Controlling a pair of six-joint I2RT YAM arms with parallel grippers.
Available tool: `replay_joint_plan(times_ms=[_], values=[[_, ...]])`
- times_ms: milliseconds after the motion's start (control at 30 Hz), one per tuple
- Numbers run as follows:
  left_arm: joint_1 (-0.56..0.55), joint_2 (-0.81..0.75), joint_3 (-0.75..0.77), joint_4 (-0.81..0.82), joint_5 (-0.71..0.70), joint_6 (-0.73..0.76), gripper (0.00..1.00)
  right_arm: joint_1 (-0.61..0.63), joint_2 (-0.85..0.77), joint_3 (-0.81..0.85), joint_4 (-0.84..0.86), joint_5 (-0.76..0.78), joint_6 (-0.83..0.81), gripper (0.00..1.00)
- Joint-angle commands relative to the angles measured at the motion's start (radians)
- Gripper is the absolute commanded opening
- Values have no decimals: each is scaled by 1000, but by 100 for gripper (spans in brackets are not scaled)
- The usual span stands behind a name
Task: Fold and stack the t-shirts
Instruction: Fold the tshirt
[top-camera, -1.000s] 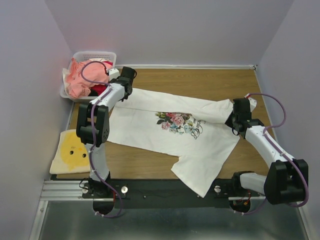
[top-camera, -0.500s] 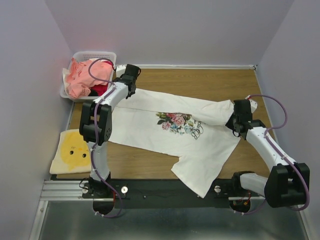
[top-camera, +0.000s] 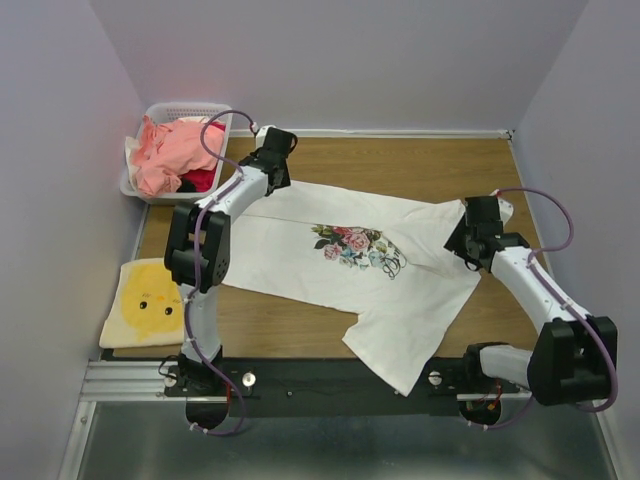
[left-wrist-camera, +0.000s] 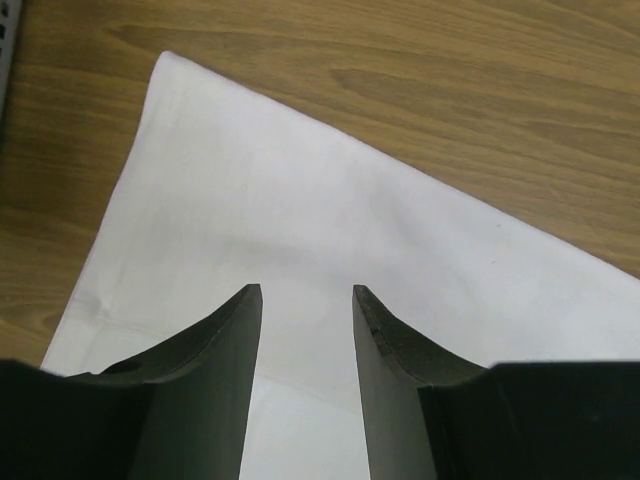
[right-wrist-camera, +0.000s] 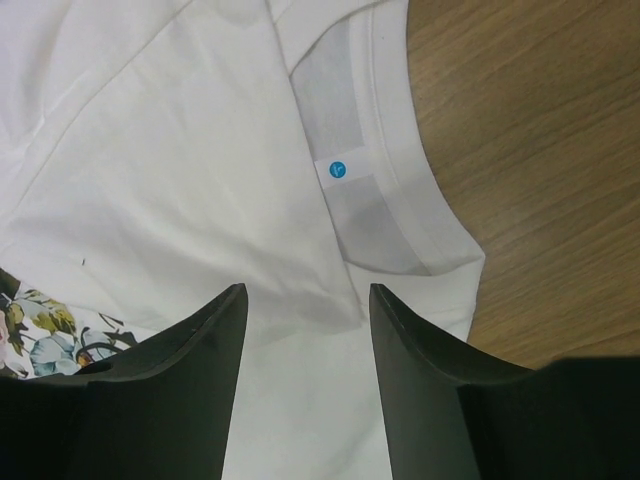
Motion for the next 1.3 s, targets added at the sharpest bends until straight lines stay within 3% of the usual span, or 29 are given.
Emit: replay_joint_plan(times_ms=[0,233,733,1267], values=[[-5,43,44,29,98,34,50,0,140,75,3,19,28,60],[-4,165,204,-122,93,-3,49,0,375,231,2,23,70,60],[47,171,124,-217,122,-50,49,0,676,460,-144,40,97,60],[56,169,110,-218,140,-32,48,-3,1058,950,-352,183,18,61]])
